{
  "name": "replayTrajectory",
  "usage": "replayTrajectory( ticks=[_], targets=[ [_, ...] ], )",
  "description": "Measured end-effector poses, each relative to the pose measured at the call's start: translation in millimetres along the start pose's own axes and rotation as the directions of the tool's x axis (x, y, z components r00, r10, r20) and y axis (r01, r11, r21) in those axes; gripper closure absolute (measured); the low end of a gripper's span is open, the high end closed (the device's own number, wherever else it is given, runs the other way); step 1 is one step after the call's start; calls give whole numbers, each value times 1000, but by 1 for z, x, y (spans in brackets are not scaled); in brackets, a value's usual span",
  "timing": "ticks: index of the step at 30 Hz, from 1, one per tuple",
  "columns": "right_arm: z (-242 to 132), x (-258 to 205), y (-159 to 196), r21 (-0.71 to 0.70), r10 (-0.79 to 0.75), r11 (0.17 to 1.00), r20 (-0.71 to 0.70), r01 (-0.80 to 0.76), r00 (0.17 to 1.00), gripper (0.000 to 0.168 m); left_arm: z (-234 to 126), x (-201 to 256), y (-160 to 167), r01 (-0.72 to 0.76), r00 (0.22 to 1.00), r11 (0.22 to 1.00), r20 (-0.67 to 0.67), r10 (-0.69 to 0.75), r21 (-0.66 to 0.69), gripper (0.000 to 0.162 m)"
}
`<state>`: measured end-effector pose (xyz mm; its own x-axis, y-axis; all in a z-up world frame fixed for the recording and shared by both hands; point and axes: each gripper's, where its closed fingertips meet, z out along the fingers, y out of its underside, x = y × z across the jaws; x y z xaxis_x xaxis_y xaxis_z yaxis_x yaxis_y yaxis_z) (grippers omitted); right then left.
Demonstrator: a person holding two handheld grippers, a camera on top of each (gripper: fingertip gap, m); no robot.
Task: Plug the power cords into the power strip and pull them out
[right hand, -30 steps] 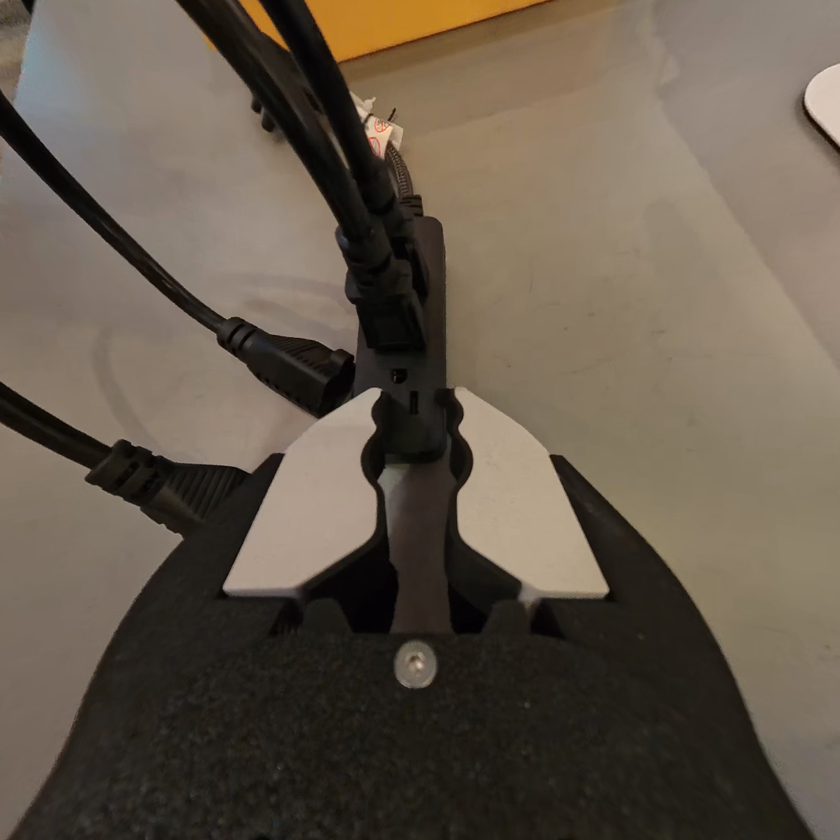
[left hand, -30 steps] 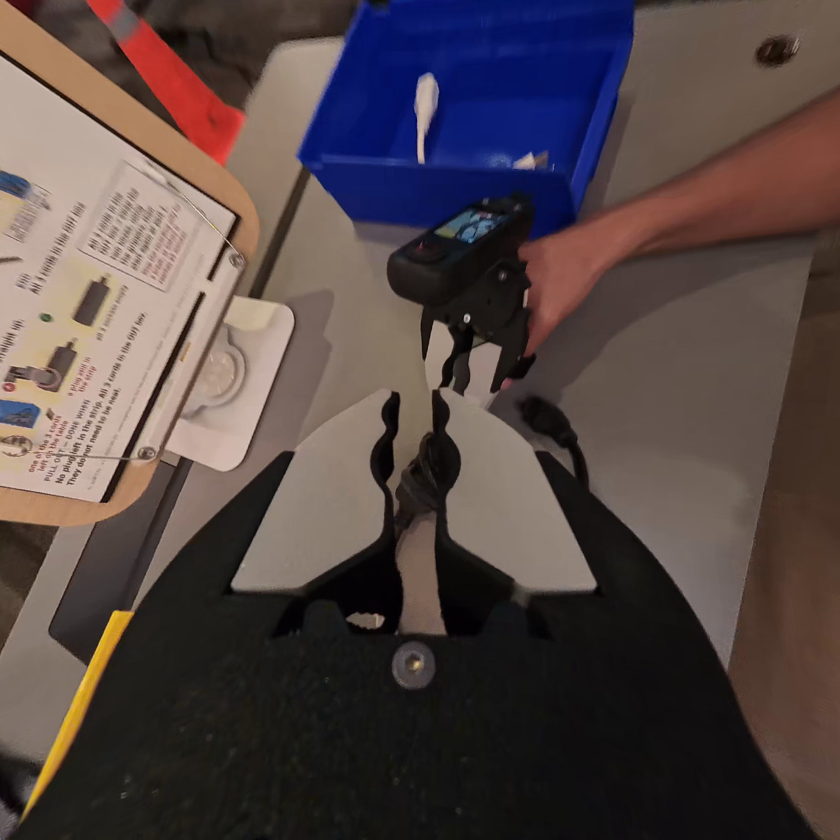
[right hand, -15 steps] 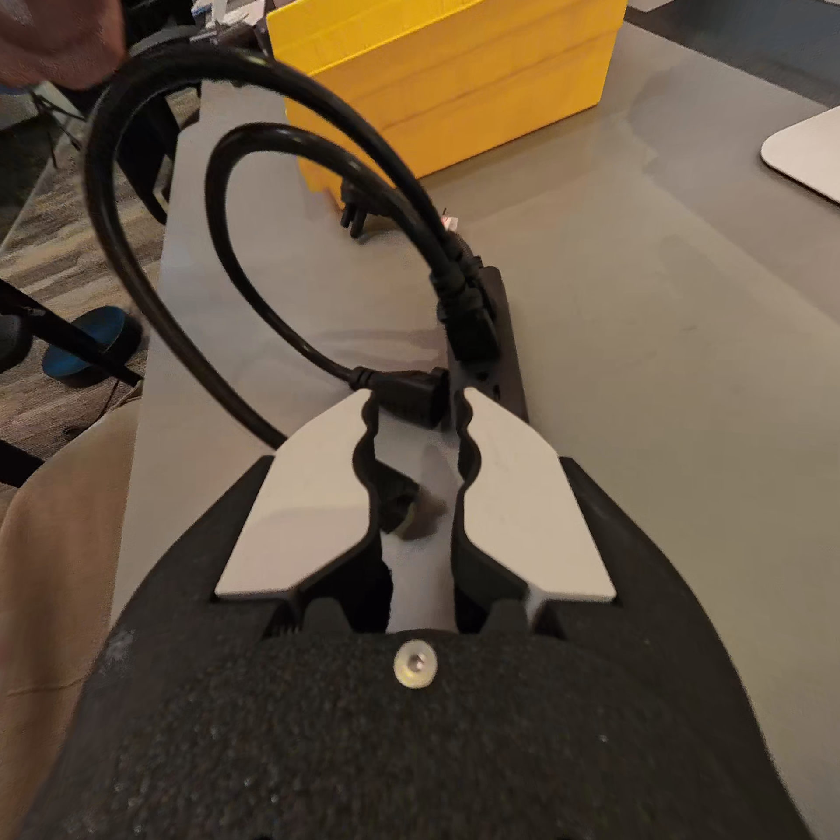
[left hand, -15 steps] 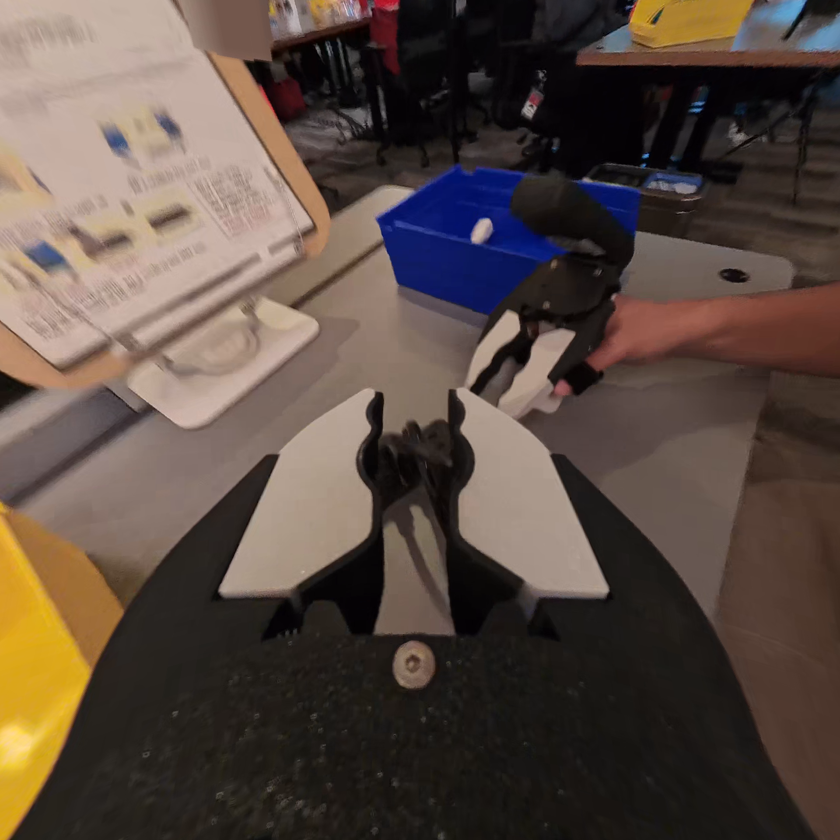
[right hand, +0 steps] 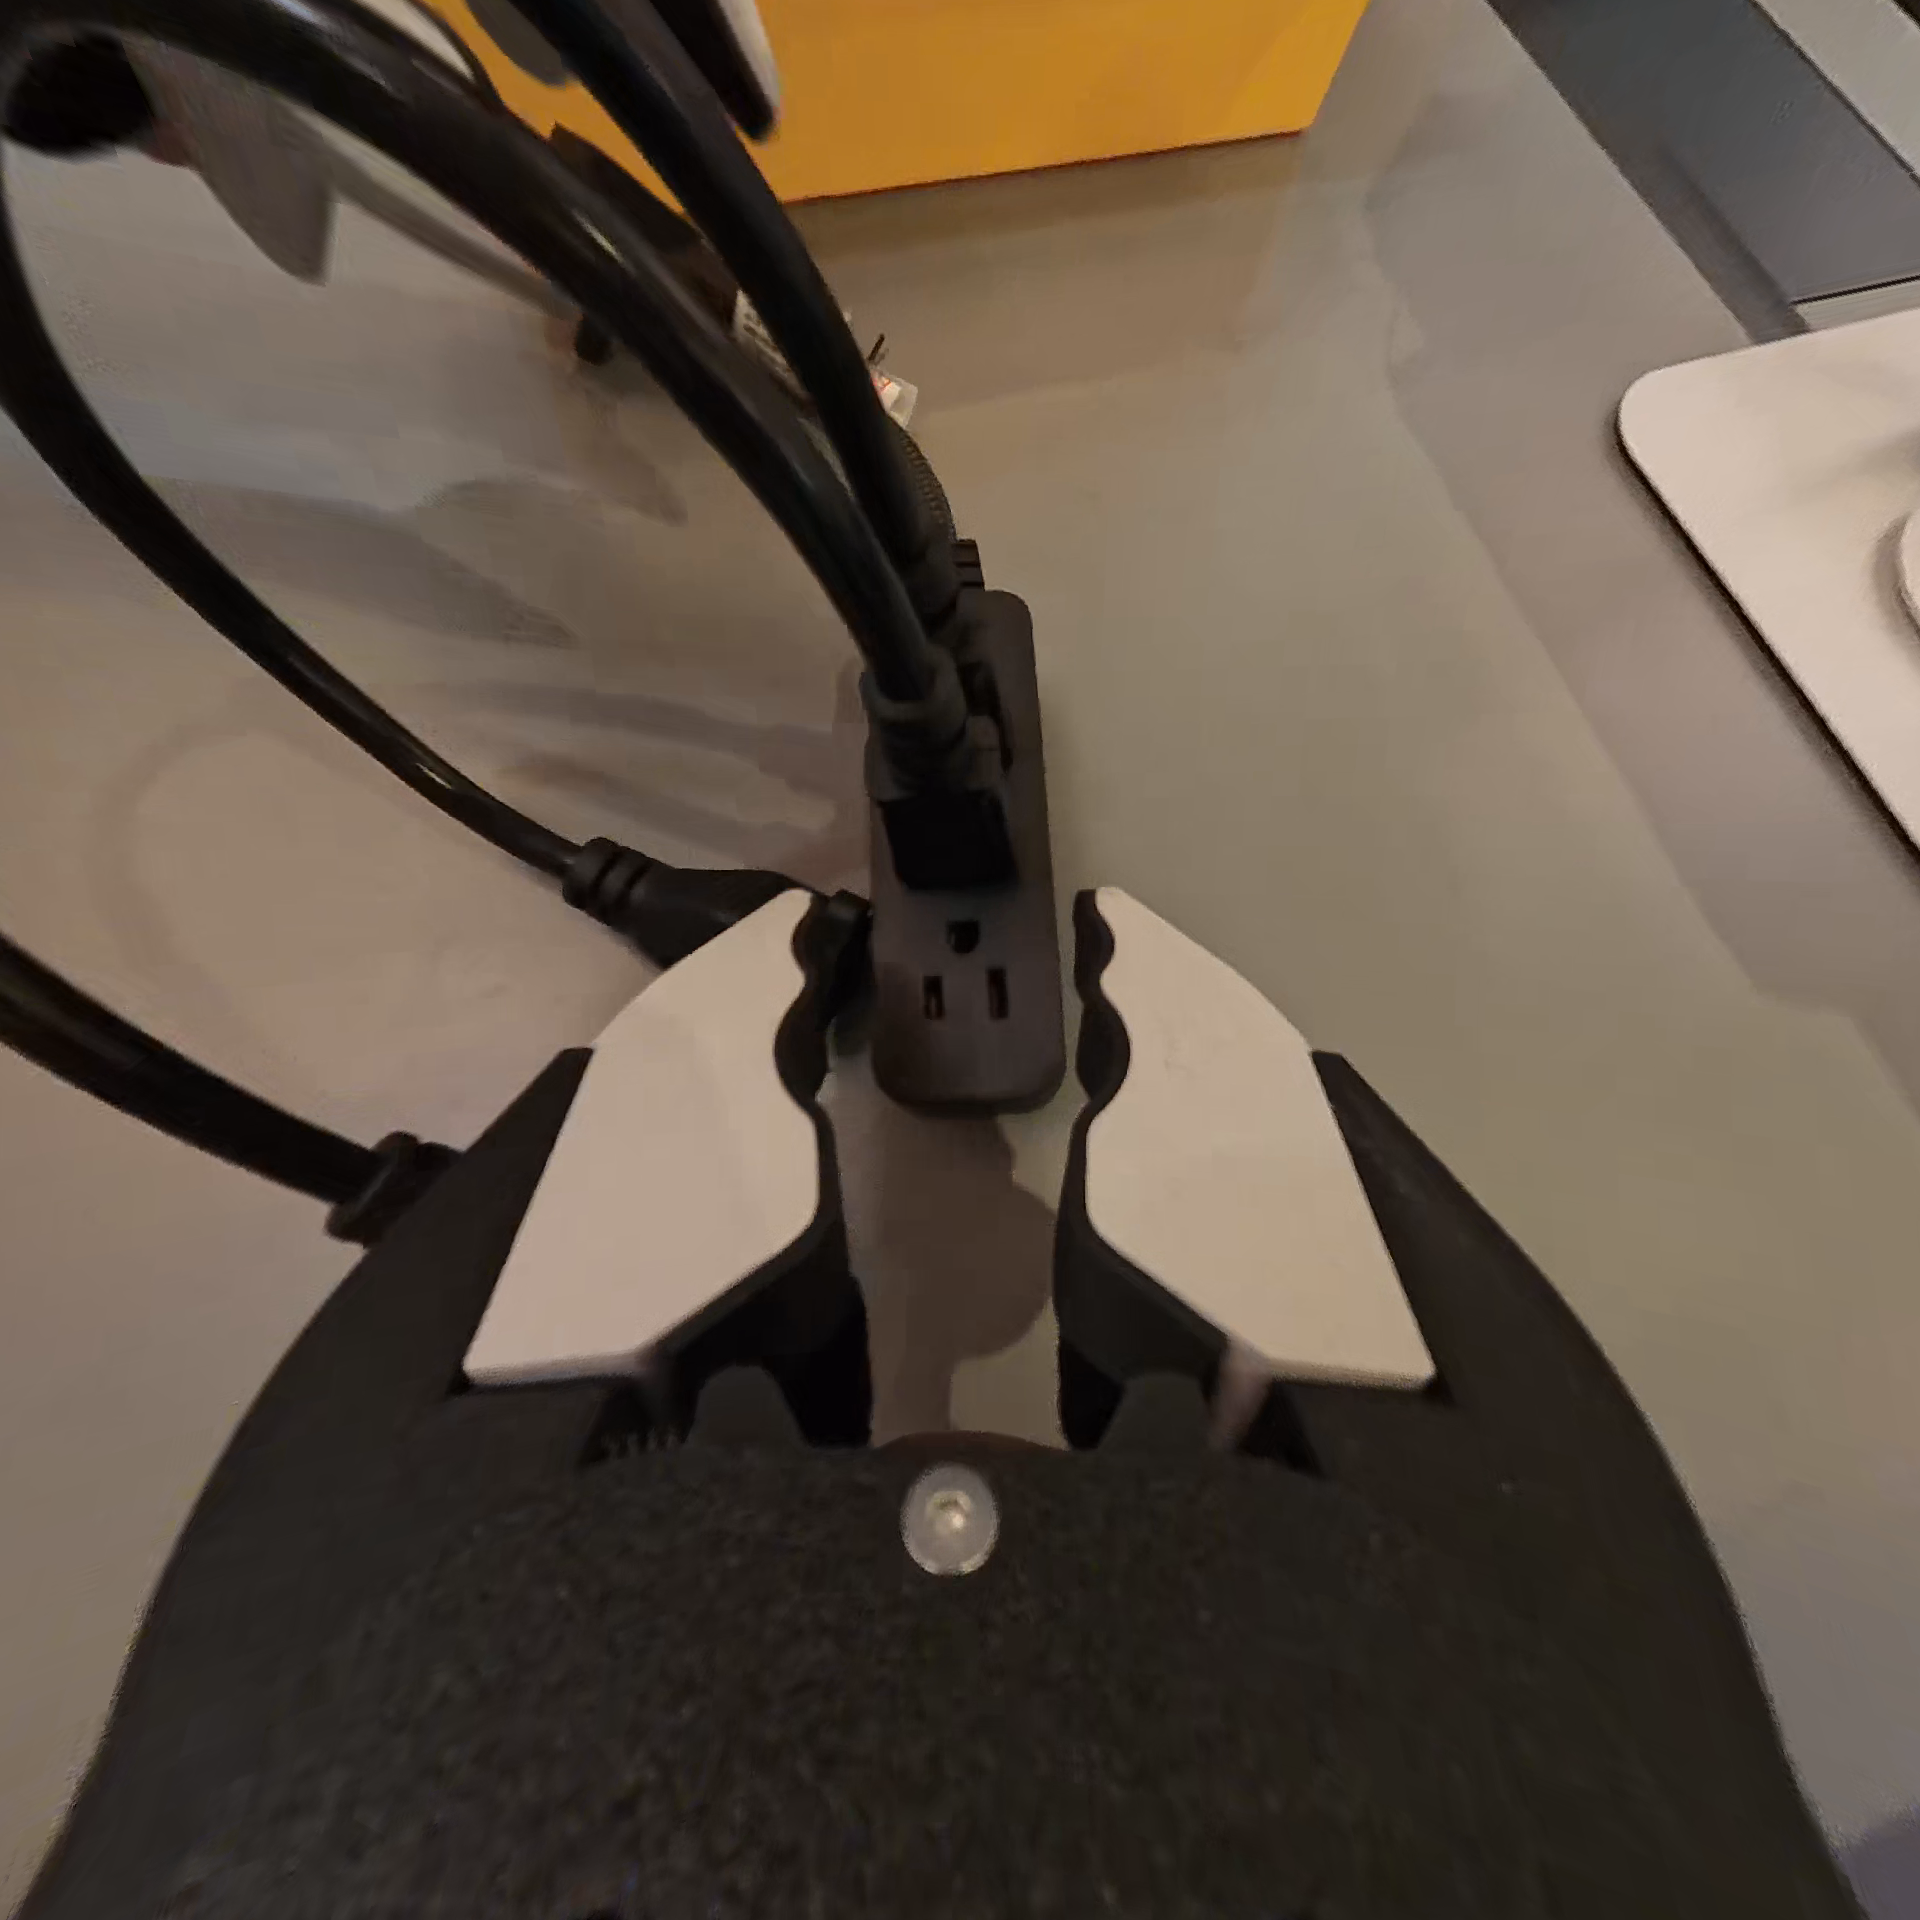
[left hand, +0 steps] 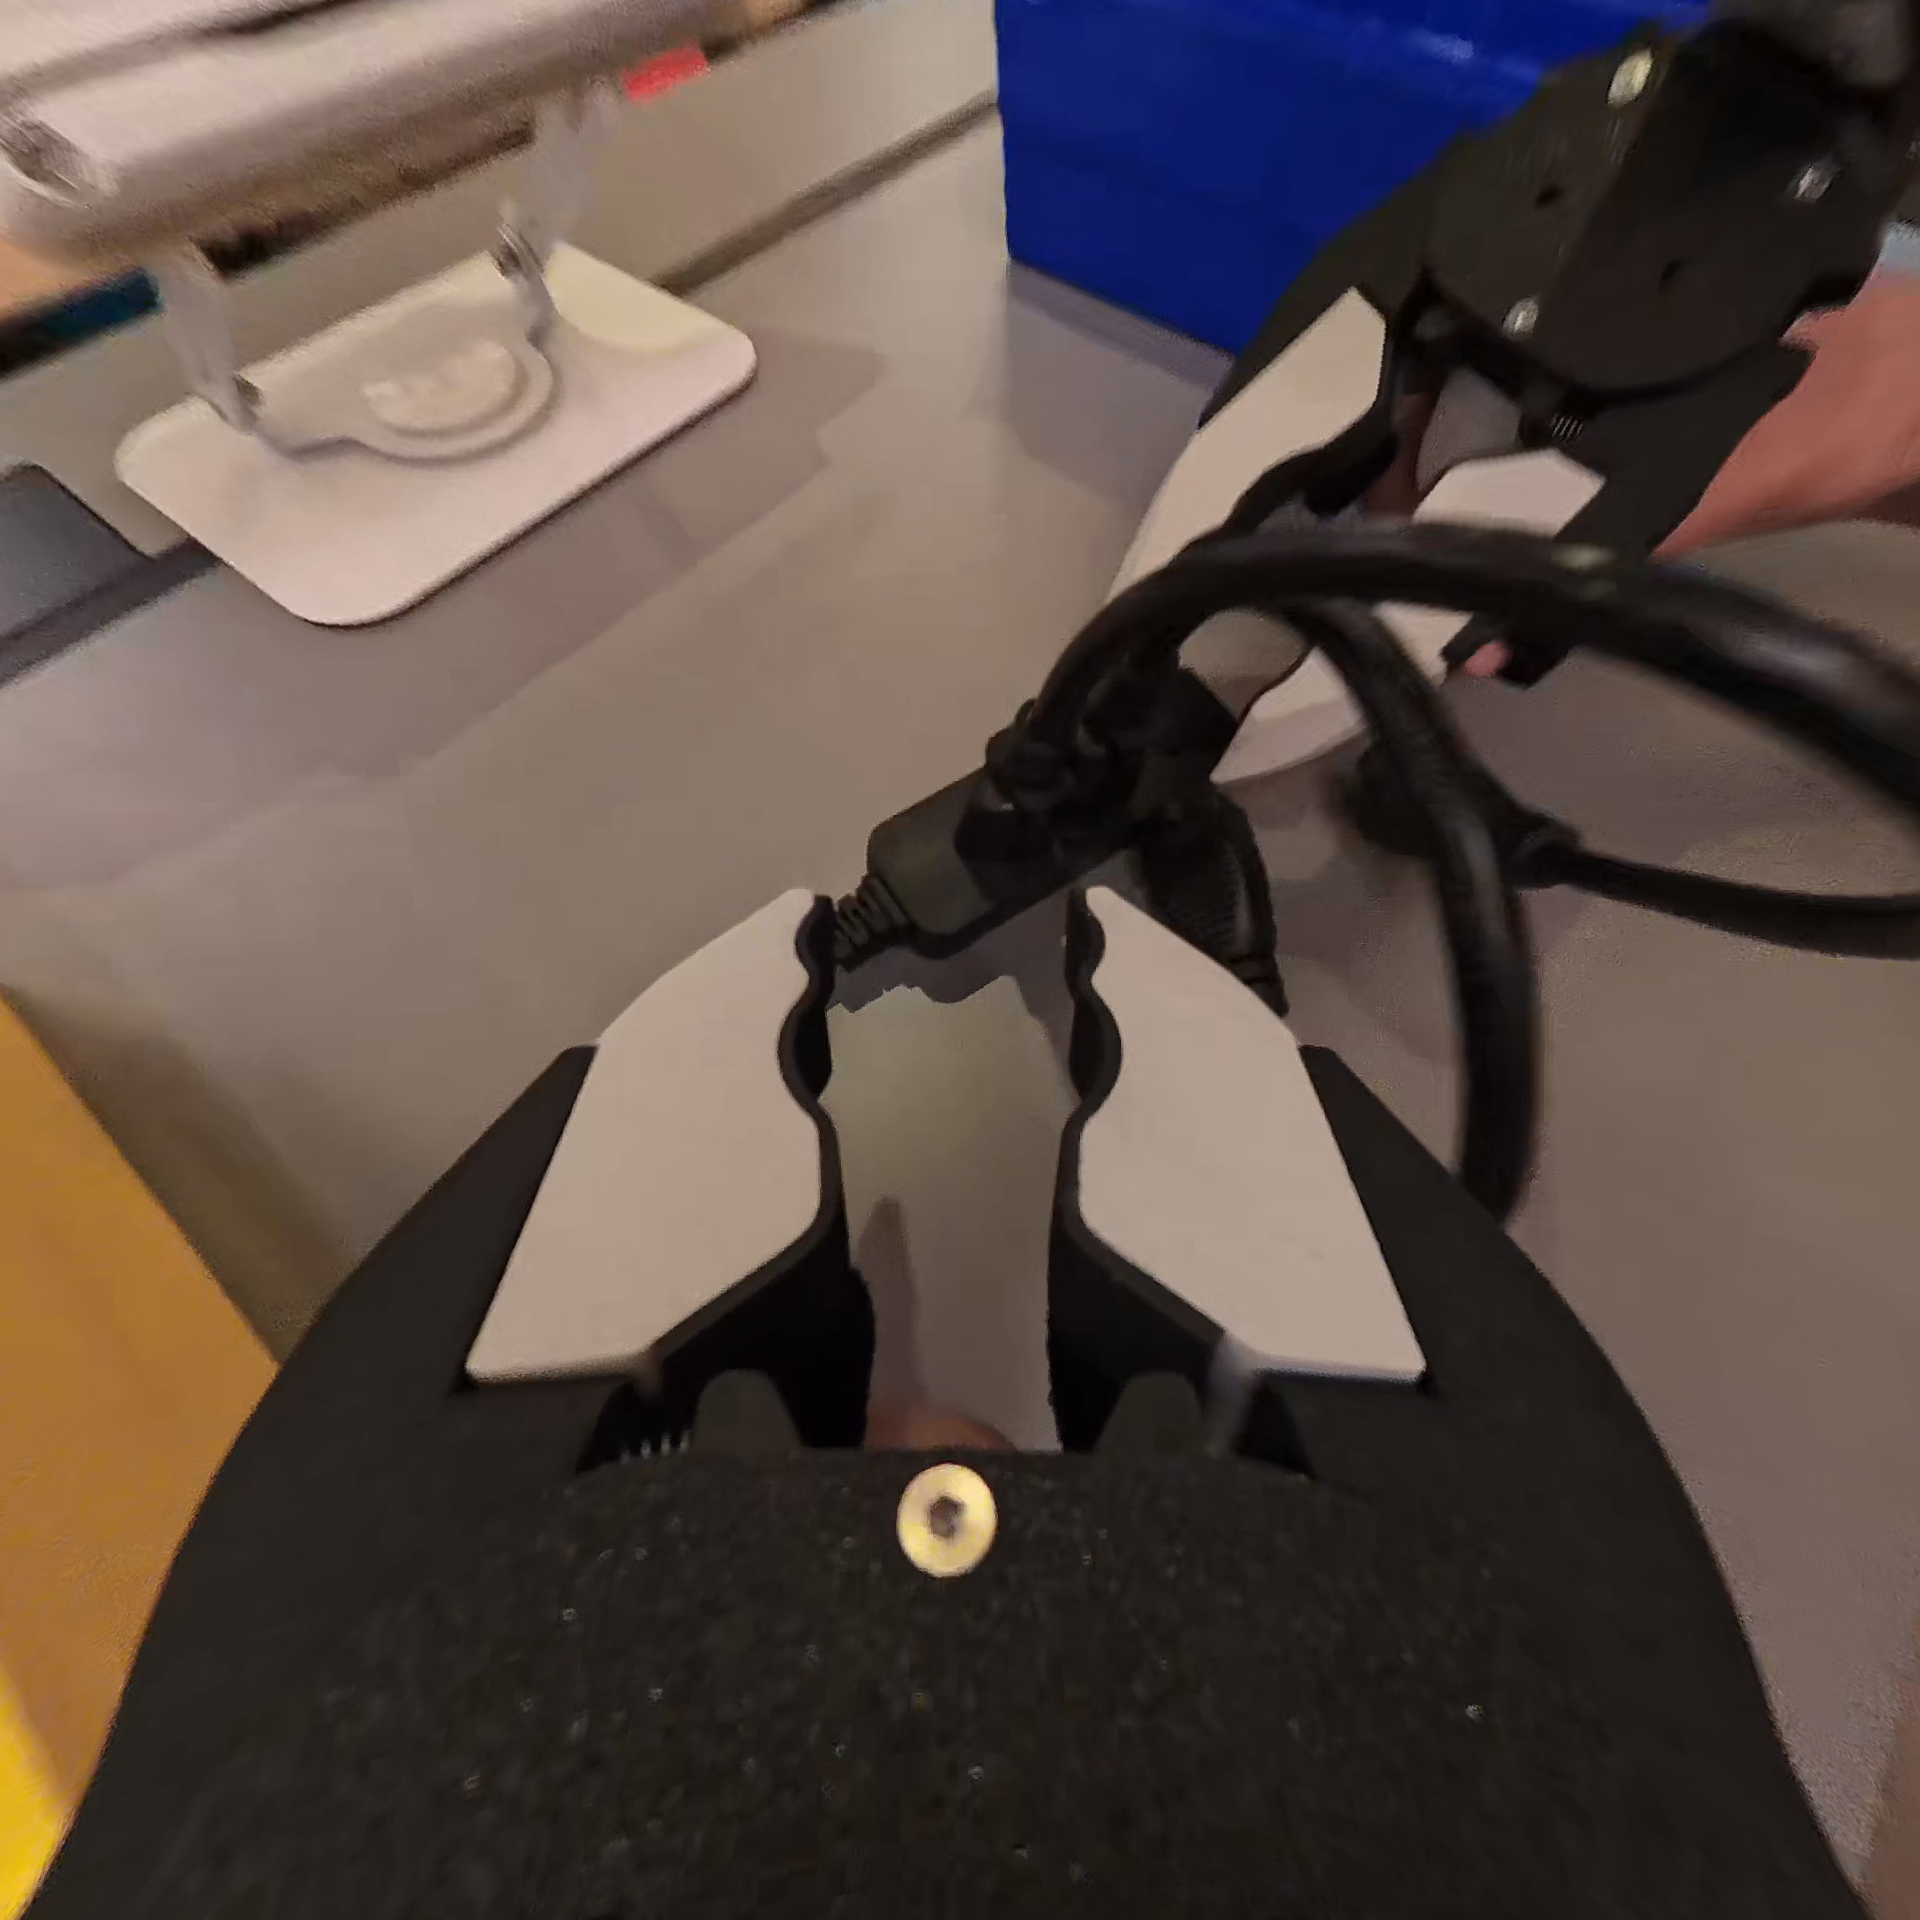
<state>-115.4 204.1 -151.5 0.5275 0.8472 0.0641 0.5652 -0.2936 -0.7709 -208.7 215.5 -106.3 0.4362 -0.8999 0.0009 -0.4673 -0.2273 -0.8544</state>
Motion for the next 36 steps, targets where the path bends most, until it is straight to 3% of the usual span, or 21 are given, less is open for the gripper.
replayTrajectory(
  ticks=[3, 8, 10, 12, 18, 21, 27, 33, 36],
  targets=[
    [7, 1, 0, 36, 36, 999, 59, -38, 998, 123, 32, -2, 14, -38, 999, 997, -36, 36, -71, 117],
    [16, -5, -6, 113, 50, 992, 52, -55, 997, 132, 77, 15, 19, -203, 963, 970, -205, 173, -135, 108],
    [16, -7, -13, 163, 34, 986, -4, -33, 999, 132, 85, 21, 21, -312, 928, 940, -260, 268, -142, 117],
    [11, 0, -19, 214, 36, 977, -80, -18, 996, 144, 89, 25, 20, -381, 898, 917, -283, 337, -117, 124],
    [13, 7, -15, 204, -24, 978, -54, 35, 998, 143, 94, 29, 19, -334, 880, 937, -389, 271, -104, 124],
    [12, 9, -14, 203, -54, 978, -3, 53, 999, 143, 96, 28, 19, -364, 873, 925, -387, 297, -112, 124],
    [11, 18, -11, 188, 165, 962, 169, -196, 972, 144, 102, 25, 20, -417, 865, 905, -341, 368, -80, 124],
    [9, 17, -11, 200, 136, 966, 150, -164, 979, 144, 104, 25, 19, -435, 865, 897, -311, 393, -77, 124],
    [11, 18, -4, 154, 135, 975, 170, -161, 976, 135, 105, 26, 18, -423, 872, 903, -305, 384, -73, 124]
  ],
)
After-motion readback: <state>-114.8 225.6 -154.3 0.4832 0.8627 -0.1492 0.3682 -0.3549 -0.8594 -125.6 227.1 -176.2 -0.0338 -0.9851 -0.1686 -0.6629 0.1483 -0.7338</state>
